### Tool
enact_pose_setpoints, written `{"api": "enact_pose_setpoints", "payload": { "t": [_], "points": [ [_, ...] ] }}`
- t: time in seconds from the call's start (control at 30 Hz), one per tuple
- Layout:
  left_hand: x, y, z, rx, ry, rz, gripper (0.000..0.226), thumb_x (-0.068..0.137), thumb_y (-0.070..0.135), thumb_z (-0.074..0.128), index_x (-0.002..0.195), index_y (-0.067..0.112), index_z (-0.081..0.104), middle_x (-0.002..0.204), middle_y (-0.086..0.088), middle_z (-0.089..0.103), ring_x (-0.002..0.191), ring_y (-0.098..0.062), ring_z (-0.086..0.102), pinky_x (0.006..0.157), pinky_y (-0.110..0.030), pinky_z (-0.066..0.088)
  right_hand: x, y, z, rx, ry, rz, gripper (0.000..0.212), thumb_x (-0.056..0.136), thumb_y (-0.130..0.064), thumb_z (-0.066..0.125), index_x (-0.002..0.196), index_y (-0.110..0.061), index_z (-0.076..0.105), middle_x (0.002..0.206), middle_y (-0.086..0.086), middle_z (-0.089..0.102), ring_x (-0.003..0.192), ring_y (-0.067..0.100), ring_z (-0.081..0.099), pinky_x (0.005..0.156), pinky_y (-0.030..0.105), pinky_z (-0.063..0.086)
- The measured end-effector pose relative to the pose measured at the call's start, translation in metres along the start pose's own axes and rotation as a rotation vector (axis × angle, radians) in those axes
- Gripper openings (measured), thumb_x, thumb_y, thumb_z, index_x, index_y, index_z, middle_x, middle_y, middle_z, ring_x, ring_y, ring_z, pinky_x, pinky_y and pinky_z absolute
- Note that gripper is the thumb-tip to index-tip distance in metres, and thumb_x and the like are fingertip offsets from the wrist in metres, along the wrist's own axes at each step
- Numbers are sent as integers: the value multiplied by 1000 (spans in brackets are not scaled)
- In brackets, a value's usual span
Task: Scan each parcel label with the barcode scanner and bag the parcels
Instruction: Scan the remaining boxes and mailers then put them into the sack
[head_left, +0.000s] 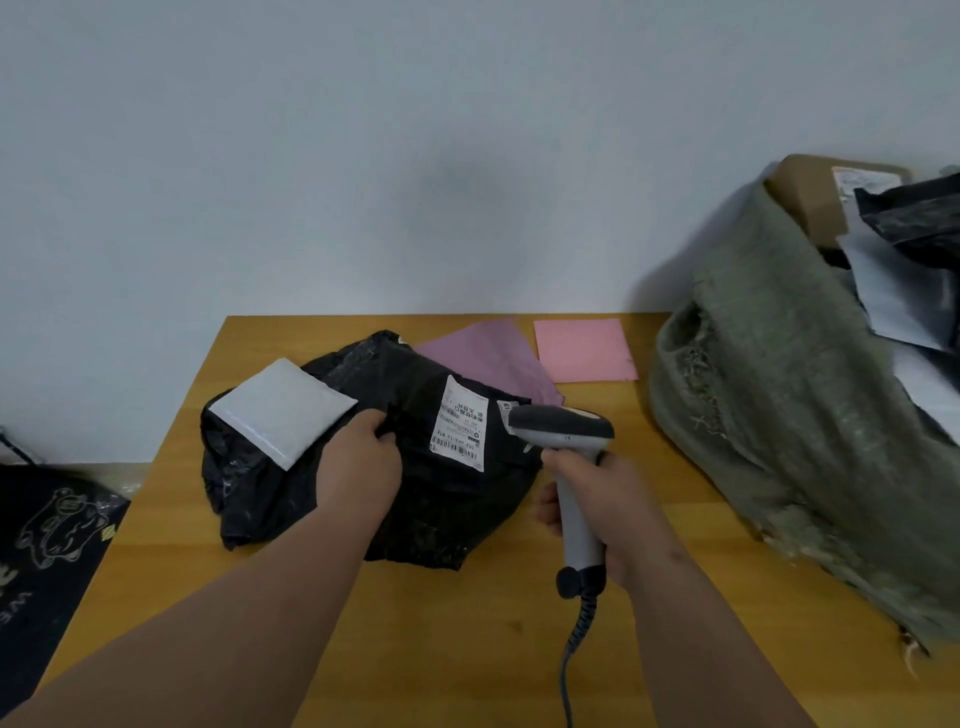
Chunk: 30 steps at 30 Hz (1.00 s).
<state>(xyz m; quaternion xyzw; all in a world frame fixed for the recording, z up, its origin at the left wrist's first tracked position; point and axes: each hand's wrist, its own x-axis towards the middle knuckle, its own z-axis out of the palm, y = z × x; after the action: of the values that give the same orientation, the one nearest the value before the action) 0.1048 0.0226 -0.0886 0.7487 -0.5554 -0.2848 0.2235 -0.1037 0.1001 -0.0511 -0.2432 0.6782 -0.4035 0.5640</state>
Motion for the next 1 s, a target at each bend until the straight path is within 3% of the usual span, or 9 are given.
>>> {"api": "enact_pose_setpoints", "payload": {
  "t": [0.1, 0.17, 0.27, 0.4, 0.6, 0.67, 0.77, 0.93, 1.0],
  "points": [
    [-8, 18, -7, 5, 66, 85, 28, 99, 17, 46, 123, 18, 61, 95, -1, 65, 76, -12, 54, 65, -29, 39, -9, -6, -8, -14, 11, -46, 19, 93, -20, 65, 93, -1, 65, 67, 10, 65, 64, 24, 66, 59, 34, 53],
    [-13, 31, -12, -10, 101, 128, 28, 99, 18, 46, 121, 20, 62, 90, 0, 65, 72, -13, 55, 59, -28, 39, -16, -11, -13, -15, 21, -71, 22, 93, -21, 66, 91, 0, 65, 68, 11, 65, 64, 25, 65, 58, 34, 53],
    [-19, 56, -22, -58, 144, 187, 32, 99, 18, 47, 126, 21, 62, 101, -3, 69, 83, -19, 58, 69, -32, 45, -25, -20, -19, -6, 43, -120, 20, 90, -21, 66, 87, -1, 64, 70, 12, 64, 62, 24, 64, 56, 32, 51],
    [-24, 85, -36, -140, 163, 296, 28, 98, 15, 48, 120, 17, 66, 105, -4, 68, 86, -16, 52, 75, -29, 39, -42, -34, -25, -3, 111, -200, 15, 87, -20, 66, 87, -6, 66, 70, 8, 67, 59, 17, 63, 59, 30, 52],
    [-34, 116, -55, -213, 187, 455, 28, 97, 13, 49, 118, 16, 68, 112, -5, 68, 94, -18, 57, 83, -31, 43, -78, -52, -35, 77, 205, -342, 15, 90, -16, 65, 77, -7, 65, 66, 11, 66, 62, 25, 62, 62, 36, 50],
    [-37, 125, -60, -208, 202, 512, 29, 96, 14, 50, 118, 18, 69, 113, -5, 68, 99, -24, 60, 86, -31, 45, -89, -56, -39, 109, 247, -393, 17, 88, -18, 67, 82, -2, 66, 68, 14, 66, 65, 29, 62, 64, 40, 50],
    [-43, 143, -64, -200, 217, 579, 30, 95, 14, 52, 117, 21, 70, 114, -5, 67, 103, -26, 60, 85, -27, 41, -105, -60, -49, 136, 295, -438, 22, 89, -20, 67, 88, 3, 66, 68, 12, 67, 64, 28, 64, 63, 39, 52],
    [-59, 192, -62, -287, 223, 685, 32, 93, 13, 49, 113, 23, 72, 108, -3, 66, 96, -20, 59, 84, -27, 43, -130, -61, -82, 205, 366, -479, 17, 90, -19, 66, 79, -6, 62, 61, 5, 64, 53, 17, 61, 54, 29, 51],
    [-65, 220, -59, -289, 269, 752, 33, 93, 10, 48, 112, 21, 73, 104, -5, 66, 96, -22, 59, 80, -26, 41, -135, -62, -99, 227, 380, -492, 18, 90, -18, 66, 76, -7, 62, 64, 8, 64, 57, 19, 62, 56, 30, 52]
  ]
}}
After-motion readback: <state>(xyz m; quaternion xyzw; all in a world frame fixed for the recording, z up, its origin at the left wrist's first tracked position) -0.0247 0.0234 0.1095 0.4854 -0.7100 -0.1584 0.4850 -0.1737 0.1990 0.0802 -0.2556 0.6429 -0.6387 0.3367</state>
